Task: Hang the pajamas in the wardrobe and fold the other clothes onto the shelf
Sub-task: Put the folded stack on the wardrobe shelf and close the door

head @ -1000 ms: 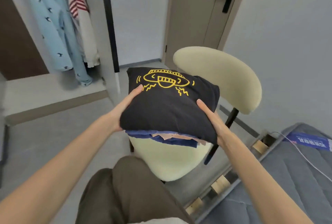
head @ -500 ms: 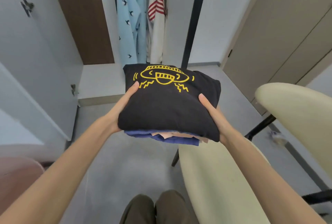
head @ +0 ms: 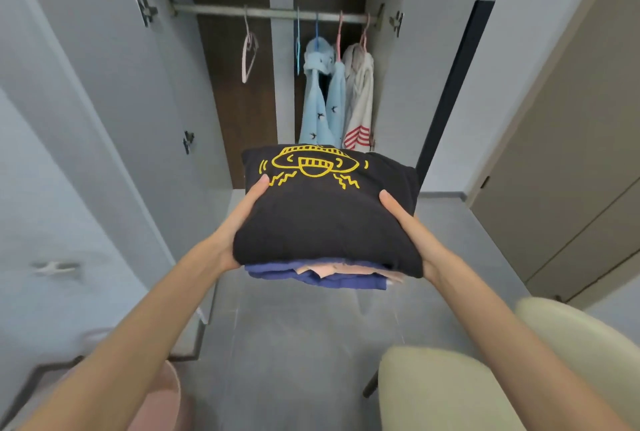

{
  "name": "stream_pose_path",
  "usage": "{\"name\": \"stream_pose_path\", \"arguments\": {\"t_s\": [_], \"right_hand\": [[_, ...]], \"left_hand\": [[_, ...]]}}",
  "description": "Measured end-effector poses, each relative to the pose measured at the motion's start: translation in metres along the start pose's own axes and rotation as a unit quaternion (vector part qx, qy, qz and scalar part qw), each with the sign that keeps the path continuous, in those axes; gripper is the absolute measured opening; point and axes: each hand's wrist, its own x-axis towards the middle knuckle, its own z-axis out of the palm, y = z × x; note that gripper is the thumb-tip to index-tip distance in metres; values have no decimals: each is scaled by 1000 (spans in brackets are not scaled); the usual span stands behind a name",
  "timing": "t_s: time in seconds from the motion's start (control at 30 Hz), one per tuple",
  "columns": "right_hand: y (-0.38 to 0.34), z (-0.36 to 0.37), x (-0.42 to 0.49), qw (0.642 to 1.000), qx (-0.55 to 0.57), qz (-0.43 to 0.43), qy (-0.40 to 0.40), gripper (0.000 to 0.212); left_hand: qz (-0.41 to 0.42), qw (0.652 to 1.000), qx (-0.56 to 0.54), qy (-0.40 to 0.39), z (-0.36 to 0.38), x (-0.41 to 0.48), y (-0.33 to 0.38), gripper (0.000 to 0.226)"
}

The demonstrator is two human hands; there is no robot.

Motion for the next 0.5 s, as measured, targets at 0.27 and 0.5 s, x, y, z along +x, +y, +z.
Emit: {"name": "stream_pose_path", "arguments": {"t_s": [0.27, 0.5], "right_hand": [[-107, 60, 12, 997, 18, -22, -67, 78], [-171, 96, 29, 985, 52, -8, -163, 55]], "left_hand": [[33, 999, 15, 10, 12, -37, 116, 54], [56, 997, 42, 30, 12, -43, 187, 59]]}}
